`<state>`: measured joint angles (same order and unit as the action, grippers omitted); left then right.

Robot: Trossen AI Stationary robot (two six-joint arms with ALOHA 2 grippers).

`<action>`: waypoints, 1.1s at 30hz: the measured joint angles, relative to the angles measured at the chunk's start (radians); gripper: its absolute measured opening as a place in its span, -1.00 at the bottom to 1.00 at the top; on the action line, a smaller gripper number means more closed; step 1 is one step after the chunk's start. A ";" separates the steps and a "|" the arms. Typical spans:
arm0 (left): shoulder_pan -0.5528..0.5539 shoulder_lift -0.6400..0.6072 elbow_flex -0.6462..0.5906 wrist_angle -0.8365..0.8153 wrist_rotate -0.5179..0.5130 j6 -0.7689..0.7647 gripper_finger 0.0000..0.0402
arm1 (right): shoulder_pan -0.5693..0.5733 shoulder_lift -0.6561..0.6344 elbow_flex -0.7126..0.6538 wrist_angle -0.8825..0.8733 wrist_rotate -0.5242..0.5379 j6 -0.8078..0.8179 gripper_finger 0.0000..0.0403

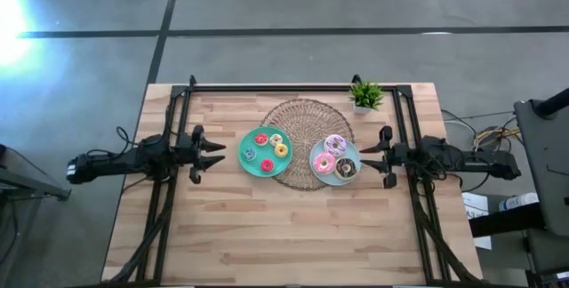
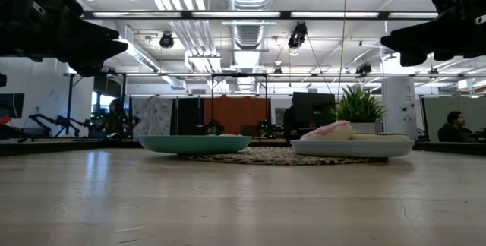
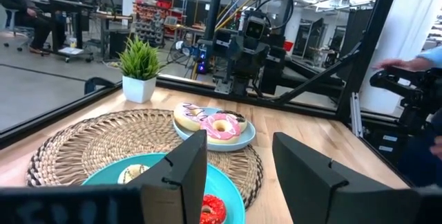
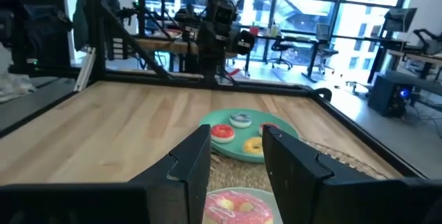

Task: Pick & Place donuts
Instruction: Return to Home Position

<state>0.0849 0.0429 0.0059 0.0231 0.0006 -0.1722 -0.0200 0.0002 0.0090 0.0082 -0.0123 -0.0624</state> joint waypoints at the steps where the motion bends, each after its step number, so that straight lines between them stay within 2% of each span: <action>1: 0.000 0.000 0.000 0.000 0.000 0.000 -0.30 | 0.000 0.001 0.000 0.000 0.001 0.000 -0.38; 11: 0.000 0.000 0.000 0.000 0.000 0.000 -0.30 | 0.000 0.003 0.000 -0.001 0.012 0.002 -0.32; 25: 0.000 0.000 0.000 0.000 0.000 0.000 -0.30 | 0.000 0.003 0.000 -0.001 0.012 0.002 -0.39; 33: 0.000 0.000 0.000 -0.001 0.000 0.000 -0.30 | 0.000 0.003 0.000 -0.001 0.012 0.002 -0.35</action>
<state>0.0849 0.0429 0.0059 0.0223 0.0002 -0.1722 -0.0200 0.0035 0.0090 0.0076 0.0002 -0.0605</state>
